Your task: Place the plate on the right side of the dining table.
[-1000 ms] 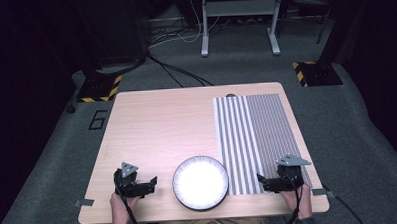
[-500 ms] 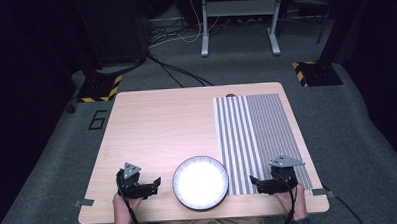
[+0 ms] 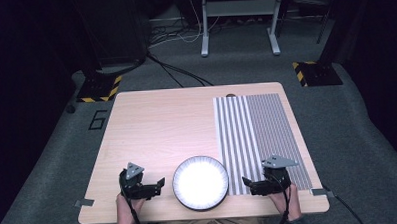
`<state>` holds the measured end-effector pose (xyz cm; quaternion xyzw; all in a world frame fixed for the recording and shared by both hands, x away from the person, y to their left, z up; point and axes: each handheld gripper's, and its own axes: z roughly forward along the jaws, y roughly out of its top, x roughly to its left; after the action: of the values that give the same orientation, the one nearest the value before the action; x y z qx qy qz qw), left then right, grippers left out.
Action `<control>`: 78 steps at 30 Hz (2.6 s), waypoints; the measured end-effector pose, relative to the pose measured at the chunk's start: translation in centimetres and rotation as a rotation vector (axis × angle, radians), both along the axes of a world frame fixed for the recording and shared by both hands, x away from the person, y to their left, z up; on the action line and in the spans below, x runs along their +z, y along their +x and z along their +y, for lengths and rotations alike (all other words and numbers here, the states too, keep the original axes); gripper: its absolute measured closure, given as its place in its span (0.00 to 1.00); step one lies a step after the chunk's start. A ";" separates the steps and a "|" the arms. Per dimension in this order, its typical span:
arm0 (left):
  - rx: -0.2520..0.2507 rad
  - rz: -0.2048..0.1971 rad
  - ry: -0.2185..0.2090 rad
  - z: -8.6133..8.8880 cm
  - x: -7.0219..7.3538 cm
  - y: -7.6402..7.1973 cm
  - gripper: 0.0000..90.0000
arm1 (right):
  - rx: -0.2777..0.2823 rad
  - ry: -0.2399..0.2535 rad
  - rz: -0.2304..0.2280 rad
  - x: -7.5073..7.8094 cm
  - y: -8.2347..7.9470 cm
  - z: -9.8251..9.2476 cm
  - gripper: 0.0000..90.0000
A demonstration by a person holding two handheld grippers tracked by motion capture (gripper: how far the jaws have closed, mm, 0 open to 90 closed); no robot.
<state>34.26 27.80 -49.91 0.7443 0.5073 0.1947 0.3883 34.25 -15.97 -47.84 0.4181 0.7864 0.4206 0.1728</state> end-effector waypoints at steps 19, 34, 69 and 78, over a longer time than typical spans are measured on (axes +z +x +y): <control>-0.042 -0.010 -0.061 -1.3 1.0 -0.5 0.04 | 0.122 0.039 0.032 0.0 0.0 4.0 0.03; -0.125 0.014 -0.118 -4.3 0.4 -0.3 0.12 | 0.199 0.059 0.071 -0.5 0.5 7.3 0.12; -0.163 0.039 -0.193 -6.1 -0.6 -1.0 0.35 | 0.165 0.042 0.083 -0.7 0.0 8.8 0.19; -0.151 0.029 -0.154 -6.4 -0.6 -1.2 0.35 | 0.203 0.018 0.074 -1.0 -0.5 10.1 0.24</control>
<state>33.03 21.40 -50.56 0.7512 0.4686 0.1145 0.4506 33.71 -5.87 -48.88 0.3529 0.8267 0.4274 0.0963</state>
